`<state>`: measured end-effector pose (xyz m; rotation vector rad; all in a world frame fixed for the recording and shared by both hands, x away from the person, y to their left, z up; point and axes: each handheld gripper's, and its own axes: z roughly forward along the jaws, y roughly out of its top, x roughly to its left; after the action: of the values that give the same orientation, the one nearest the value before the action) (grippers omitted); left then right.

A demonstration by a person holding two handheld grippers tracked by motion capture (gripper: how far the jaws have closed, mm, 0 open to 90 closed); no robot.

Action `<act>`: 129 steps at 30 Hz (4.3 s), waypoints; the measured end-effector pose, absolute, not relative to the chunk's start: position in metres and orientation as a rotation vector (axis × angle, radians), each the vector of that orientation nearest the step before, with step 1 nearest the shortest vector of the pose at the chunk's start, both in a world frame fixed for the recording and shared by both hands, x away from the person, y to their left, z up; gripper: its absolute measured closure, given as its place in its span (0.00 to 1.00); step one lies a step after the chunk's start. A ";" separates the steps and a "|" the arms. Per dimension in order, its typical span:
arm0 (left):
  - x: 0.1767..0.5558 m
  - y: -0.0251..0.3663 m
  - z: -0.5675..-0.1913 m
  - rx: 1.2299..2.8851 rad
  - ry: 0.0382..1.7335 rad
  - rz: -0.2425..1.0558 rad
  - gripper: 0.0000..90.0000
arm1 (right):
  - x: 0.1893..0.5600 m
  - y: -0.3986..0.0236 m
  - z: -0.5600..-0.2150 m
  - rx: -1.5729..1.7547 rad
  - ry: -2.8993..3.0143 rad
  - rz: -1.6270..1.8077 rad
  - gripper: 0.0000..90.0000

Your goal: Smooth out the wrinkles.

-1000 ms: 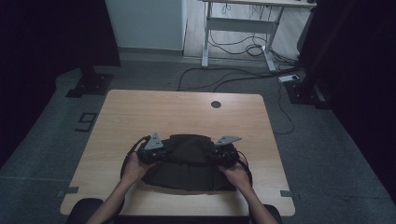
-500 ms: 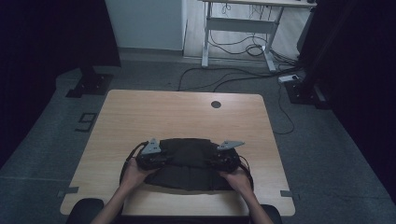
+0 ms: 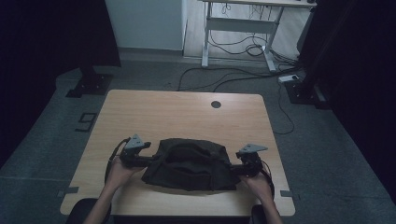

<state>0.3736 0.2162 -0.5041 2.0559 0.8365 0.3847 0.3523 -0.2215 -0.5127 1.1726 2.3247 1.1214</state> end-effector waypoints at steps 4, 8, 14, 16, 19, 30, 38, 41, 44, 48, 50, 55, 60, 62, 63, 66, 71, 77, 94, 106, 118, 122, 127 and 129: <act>0.379 0.202 -0.494 2.046 0.812 0.398 0.27 | 0.359 -0.218 -0.499 1.212 2.257 1.174 0.31; 0.375 0.189 -0.490 2.049 0.771 0.363 0.24 | 0.363 -0.196 -0.489 1.163 2.269 1.201 0.28; 0.353 0.177 -0.494 2.095 0.715 0.319 0.23 | 0.355 -0.170 -0.487 1.125 2.312 1.247 0.24; 0.346 0.176 -0.498 2.117 0.712 0.307 0.23 | 0.349 -0.164 -0.492 1.120 2.335 1.241 0.23; 0.337 0.177 -0.506 2.142 0.725 0.292 0.23 | 0.341 -0.159 -0.502 1.118 2.371 1.186 0.21; 0.320 0.179 -0.525 2.200 0.791 0.321 0.24 | 0.318 -0.154 -0.524 1.127 2.385 1.021 0.19; 0.316 0.183 -0.530 2.222 0.812 0.344 0.25 | 0.317 -0.152 -0.535 1.165 2.396 0.967 0.21; 0.319 0.182 -0.533 2.217 0.824 0.344 0.25 | 0.318 -0.151 -0.536 1.180 2.397 0.967 0.21; 0.322 0.182 -0.534 2.214 0.833 0.343 0.25 | 0.321 -0.151 -0.537 1.193 2.405 0.973 0.22; 0.329 0.181 -0.535 2.203 0.848 0.350 0.25 | 0.328 -0.150 -0.538 1.202 2.394 0.968 0.22; 0.333 0.181 -0.536 2.200 0.851 0.354 0.25 | 0.332 -0.150 -0.538 1.205 2.391 0.969 0.22; 0.345 0.180 -0.537 2.189 0.872 0.358 0.25 | 0.345 -0.151 -0.539 1.224 2.374 0.980 0.23; 0.356 0.179 -0.537 2.179 0.890 0.365 0.25 | 0.359 -0.150 -0.539 1.231 2.367 0.980 0.24; 0.361 0.179 -0.538 2.175 0.895 0.368 0.25 | 0.365 -0.150 -0.539 1.233 2.364 0.978 0.24; 0.363 0.179 -0.538 2.174 0.898 0.369 0.25 | 0.368 -0.150 -0.539 1.233 2.362 0.977 0.24; 0.372 0.179 -0.538 2.166 0.909 0.375 0.25 | 0.377 -0.149 -0.539 1.241 2.352 0.978 0.24; 0.386 0.180 -0.540 2.149 0.932 0.392 0.25 | 0.393 -0.147 -0.539 1.263 2.335 0.977 0.27; 0.402 0.180 -0.541 2.133 0.959 0.411 0.25 | 0.413 -0.144 -0.540 1.287 2.315 0.985 0.29; 0.465 0.193 -0.543 2.077 1.075 0.391 0.25 | 0.470 -0.130 -0.543 1.353 2.261 1.024 0.28; 0.469 0.197 -0.544 2.042 1.075 0.366 0.23 | 0.480 -0.130 -0.541 1.350 2.276 1.031 0.27; 0.458 0.201 -0.513 2.062 1.057 0.371 0.15 | 0.470 -0.133 -0.516 1.260 2.328 1.071 0.16; 0.449 0.202 -0.501 2.090 1.019 0.390 0.11 | 0.462 -0.134 -0.503 1.208 2.341 1.072 0.15; 0.436 0.203 -0.488 2.112 0.983 0.405 0.06 | 0.450 -0.138 -0.487 1.154 2.337 1.094 0.12; 0.429 0.204 -0.483 2.125 0.973 0.420 0.04 | 0.445 -0.140 -0.481 1.139 2.337 1.099 0.09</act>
<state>0.4292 0.2045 -0.4832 2.1255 0.9732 0.4201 0.4449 -0.1395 -0.4815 1.1391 2.3373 1.0987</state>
